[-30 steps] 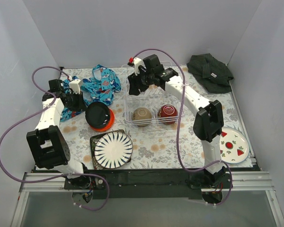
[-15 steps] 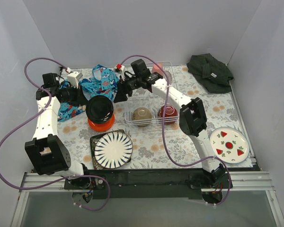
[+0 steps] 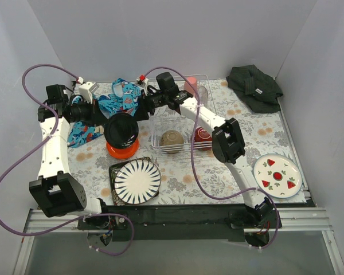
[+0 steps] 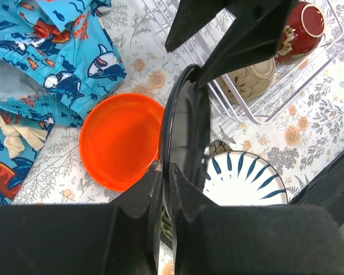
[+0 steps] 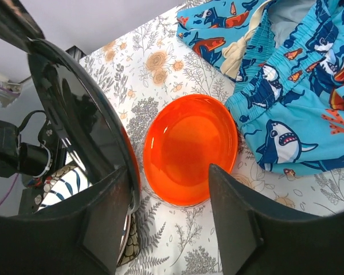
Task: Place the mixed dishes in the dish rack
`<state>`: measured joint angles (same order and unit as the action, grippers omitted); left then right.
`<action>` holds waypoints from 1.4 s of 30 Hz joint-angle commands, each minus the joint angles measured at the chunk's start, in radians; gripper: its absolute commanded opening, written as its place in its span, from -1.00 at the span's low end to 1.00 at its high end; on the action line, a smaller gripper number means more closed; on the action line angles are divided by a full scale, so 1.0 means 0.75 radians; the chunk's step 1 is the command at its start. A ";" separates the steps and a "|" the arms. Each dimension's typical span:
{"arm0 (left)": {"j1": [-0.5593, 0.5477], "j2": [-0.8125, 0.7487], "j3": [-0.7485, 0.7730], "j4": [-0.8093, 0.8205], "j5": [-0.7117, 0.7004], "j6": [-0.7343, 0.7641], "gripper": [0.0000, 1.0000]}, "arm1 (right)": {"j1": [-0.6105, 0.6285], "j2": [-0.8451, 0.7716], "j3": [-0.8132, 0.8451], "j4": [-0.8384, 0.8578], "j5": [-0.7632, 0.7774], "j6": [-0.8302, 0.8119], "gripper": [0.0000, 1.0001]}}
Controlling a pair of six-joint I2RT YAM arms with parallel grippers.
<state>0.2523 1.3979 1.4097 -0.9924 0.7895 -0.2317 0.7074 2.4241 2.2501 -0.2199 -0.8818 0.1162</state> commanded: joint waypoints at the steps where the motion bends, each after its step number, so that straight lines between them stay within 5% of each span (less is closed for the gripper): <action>1: -0.005 -0.056 0.067 -0.006 0.058 -0.028 -1.00 | 0.006 0.032 0.056 0.154 -0.096 0.101 0.19; 4: -0.005 -0.052 0.059 0.016 0.058 -0.059 -1.00 | 0.004 0.030 0.041 0.179 -0.152 0.125 -0.32; 7: -0.003 -0.058 0.029 0.061 0.054 -0.080 -1.00 | 0.002 0.004 -0.008 0.215 -0.227 0.168 -0.39; 13: -0.003 -0.062 0.004 0.098 0.054 -0.127 -1.00 | -0.004 -0.023 -0.047 0.254 -0.295 0.201 0.01; 23: -0.003 -0.080 -0.035 0.106 -0.001 -0.155 -1.00 | -0.009 -0.025 -0.073 0.365 -0.340 0.273 0.13; 24: -0.005 -0.086 -0.081 0.135 -0.082 -0.165 -0.94 | -0.013 -0.029 -0.079 0.363 -0.336 0.275 0.13; 25: -0.005 -0.091 -0.112 0.151 -0.134 -0.168 -0.46 | -0.013 -0.035 -0.086 0.363 -0.336 0.275 0.13; 26: -0.005 -0.109 -0.151 0.174 -0.179 -0.170 -0.29 | -0.015 -0.049 -0.098 0.363 -0.338 0.279 0.13; 29: -0.005 -0.113 -0.296 0.245 -0.367 -0.192 -0.03 | -0.015 -0.090 -0.122 0.363 -0.350 0.283 0.13; 42: 0.001 -0.009 -0.526 0.497 -0.850 -0.411 0.21 | -0.021 -0.289 -0.247 0.342 -0.373 0.291 0.13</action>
<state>0.2512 1.3808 1.0435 -0.7105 0.2836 -0.4915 0.6949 2.2959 2.0777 0.0051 -1.1305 0.3286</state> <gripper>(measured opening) 0.599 0.566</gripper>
